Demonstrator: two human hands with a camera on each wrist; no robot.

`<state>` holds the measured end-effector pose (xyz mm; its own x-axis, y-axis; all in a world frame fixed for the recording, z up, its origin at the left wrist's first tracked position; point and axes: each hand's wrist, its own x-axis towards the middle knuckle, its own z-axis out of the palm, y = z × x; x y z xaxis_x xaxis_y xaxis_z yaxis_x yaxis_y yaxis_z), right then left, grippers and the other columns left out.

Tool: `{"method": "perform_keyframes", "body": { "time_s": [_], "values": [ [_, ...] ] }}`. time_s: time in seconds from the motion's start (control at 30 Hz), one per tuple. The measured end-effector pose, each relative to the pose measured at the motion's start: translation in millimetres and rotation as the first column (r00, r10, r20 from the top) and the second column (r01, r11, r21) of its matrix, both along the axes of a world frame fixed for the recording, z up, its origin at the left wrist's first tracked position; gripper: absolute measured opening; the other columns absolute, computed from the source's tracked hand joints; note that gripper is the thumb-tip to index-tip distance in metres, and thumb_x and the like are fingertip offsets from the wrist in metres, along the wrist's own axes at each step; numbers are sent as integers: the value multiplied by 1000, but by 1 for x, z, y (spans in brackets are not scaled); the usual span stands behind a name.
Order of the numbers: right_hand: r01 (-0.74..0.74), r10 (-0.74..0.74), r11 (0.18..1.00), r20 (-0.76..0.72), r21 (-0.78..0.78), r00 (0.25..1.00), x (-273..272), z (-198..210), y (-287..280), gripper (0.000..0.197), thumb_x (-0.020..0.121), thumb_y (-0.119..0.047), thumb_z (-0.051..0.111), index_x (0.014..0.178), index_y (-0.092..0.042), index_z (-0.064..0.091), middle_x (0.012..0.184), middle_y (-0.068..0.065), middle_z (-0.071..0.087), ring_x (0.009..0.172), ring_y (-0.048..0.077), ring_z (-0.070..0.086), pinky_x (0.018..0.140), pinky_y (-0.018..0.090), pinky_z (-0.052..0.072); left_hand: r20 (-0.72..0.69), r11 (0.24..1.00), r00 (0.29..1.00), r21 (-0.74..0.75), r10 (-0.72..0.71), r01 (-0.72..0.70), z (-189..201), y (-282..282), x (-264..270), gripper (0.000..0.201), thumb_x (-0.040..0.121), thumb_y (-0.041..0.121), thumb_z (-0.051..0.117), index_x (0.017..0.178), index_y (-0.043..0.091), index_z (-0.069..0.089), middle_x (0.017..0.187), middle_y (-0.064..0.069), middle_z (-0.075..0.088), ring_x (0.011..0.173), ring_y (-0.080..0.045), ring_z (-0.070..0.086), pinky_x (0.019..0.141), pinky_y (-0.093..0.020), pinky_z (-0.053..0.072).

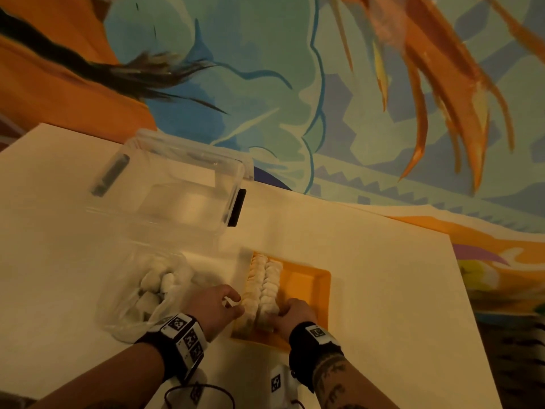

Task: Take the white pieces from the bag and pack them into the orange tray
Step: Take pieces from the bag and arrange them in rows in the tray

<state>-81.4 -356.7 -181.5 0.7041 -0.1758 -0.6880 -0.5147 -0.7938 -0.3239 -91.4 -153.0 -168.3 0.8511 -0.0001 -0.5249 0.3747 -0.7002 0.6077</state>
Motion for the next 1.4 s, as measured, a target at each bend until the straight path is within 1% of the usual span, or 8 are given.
{"method": "perform_keyframes", "body": {
  "time_s": [0.17, 0.37, 0.57, 0.7, 0.83, 1.03, 1.13, 1.4],
  "values": [
    [-85, 78, 994, -97, -68, 992, 0, -8, 2, 52, 73, -59, 70, 108, -19, 66, 106, 4, 69, 78, 21, 58, 61, 26, 47, -20, 1000, 1000, -27, 1, -2, 1, 1, 2, 18, 80, 45, 74, 90, 41, 60, 90, 10, 62, 82, -8, 61, 69, -23, 51],
    [-74, 72, 996, -38, -59, 997, 4, -14, 10, 40, 79, -48, 72, 104, -17, 68, 107, 6, 70, 77, 21, 58, 65, 26, 48, -34, 1000, 999, -26, 9, -10, 0, 2, 3, 19, 79, 46, 75, 91, 40, 61, 92, 11, 61, 82, -8, 61, 66, -22, 48],
    [-81, 82, 996, 29, -32, 996, 2, 15, 0, 43, 84, -44, 66, 118, -19, 59, 116, 3, 65, 102, 24, 63, 77, 30, 53, 9, 997, 997, -33, 73, -72, 16, 0, 11, 24, 93, 48, 55, 91, 25, 62, 83, 2, 64, 70, -14, 61, 61, -28, 47],
    [-174, 104, 949, 259, 262, 960, -3, 54, 9, 14, 89, -42, 62, 98, -32, 61, 99, -7, 67, 88, 12, 62, 79, 27, 52, -27, 893, 941, -308, 336, -328, 39, -16, 20, 38, 100, 48, 42, 89, 21, 67, 71, -3, 62, 60, -20, 58, 49, -26, 42],
    [-151, -18, 821, 290, 551, 957, -15, 84, 25, 22, 80, -49, 72, 85, -28, 65, 82, -3, 72, 73, 12, 65, 72, 34, 55, -54, 735, 848, -472, 527, -486, 64, -41, 20, 48, 101, 50, 36, 89, 15, 66, 75, -2, 60, 64, -20, 54, 50, -24, 40],
    [-115, -130, 829, 389, 548, 912, -22, 99, 17, 14, 90, -29, 67, 82, -20, 59, 78, 2, 68, 64, 15, 67, 54, 21, 51, -54, 707, 830, -494, 555, -505, 80, -59, 12, 51, 98, 59, 37, 78, 18, 59, 76, -5, 58, 72, -22, 54, 70, -33, 48],
    [-51, -218, 808, 378, 587, 900, -21, 104, 8, 15, 91, -27, 66, 81, -17, 59, 77, 4, 67, 60, 13, 66, 53, 25, 50, -126, 632, 823, -580, 555, -515, 89, -61, 6, 49, 96, 59, 42, 85, 15, 62, 66, -2, 53, 57, -17, 48, 51, -24, 41],
    [-71, -269, 806, 470, 587, 841, -18, 105, -17, 19, 89, -27, 68, 85, -10, 61, 72, 7, 62, 62, 13, 53, 59, 27, 44, 64, 727, 920, -635, 387, -262, 95, -63, 1, 22, 92, 36, 64, 78, 21, 69, 53, 9, 53, 53, -13, 44, 53, -25, 36]
  ]
}}
